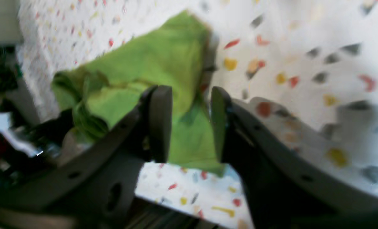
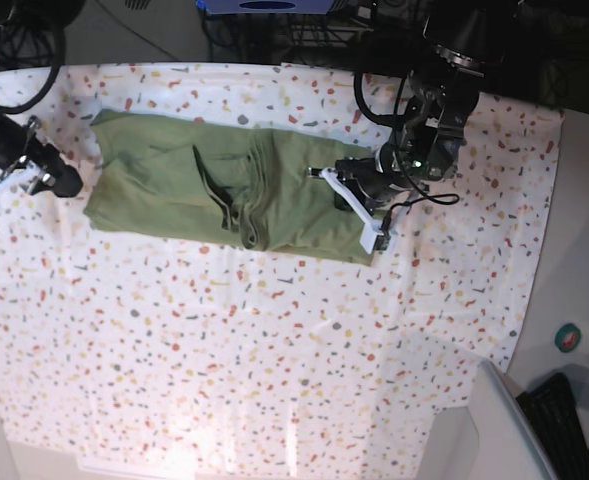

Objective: Layout the t-shirt on the table in an organized manner, then fold the t-shirt properly

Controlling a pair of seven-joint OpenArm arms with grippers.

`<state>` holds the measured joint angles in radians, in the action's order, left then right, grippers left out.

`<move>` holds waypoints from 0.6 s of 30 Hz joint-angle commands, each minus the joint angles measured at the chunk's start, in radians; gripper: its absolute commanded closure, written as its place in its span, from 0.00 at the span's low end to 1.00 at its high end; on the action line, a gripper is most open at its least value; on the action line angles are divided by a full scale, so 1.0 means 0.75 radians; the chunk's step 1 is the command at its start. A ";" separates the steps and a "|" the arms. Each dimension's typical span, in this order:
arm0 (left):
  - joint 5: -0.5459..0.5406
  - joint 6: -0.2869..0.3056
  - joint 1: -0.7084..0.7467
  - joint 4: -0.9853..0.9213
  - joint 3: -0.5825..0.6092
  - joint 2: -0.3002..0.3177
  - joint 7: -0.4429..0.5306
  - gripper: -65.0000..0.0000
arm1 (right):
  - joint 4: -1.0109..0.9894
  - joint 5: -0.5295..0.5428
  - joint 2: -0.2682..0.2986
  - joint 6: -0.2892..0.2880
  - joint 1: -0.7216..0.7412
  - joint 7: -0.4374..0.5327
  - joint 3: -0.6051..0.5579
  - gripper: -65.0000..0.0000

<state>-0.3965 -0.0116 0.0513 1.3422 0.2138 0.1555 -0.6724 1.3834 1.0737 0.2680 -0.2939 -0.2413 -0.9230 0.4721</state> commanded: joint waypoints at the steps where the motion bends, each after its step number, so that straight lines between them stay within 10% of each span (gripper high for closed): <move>1: -0.002 -0.004 0.004 0.057 -0.002 0.004 0.010 1.00 | 0.018 0.040 0.020 -0.022 0.014 -0.004 0.008 0.51; 5: -0.004 -0.004 0.047 0.216 -0.020 0.004 0.008 1.00 | 0.010 0.055 0.016 -0.022 0.010 -0.010 0.006 0.25; 12: 0.000 0.004 0.197 0.368 -0.370 0.039 0.008 1.00 | -0.219 0.051 0.037 -0.039 0.083 -0.012 -0.004 0.24; 18: -0.002 0.295 0.211 0.210 -0.675 0.084 0.016 1.00 | -0.295 -0.025 0.045 -0.153 0.100 -0.010 -0.006 0.24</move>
<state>-0.3927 0.2161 0.2150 1.4879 -0.2874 0.2070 -0.6704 1.1496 1.0325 0.2821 -0.3943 -0.1768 -0.9363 0.4625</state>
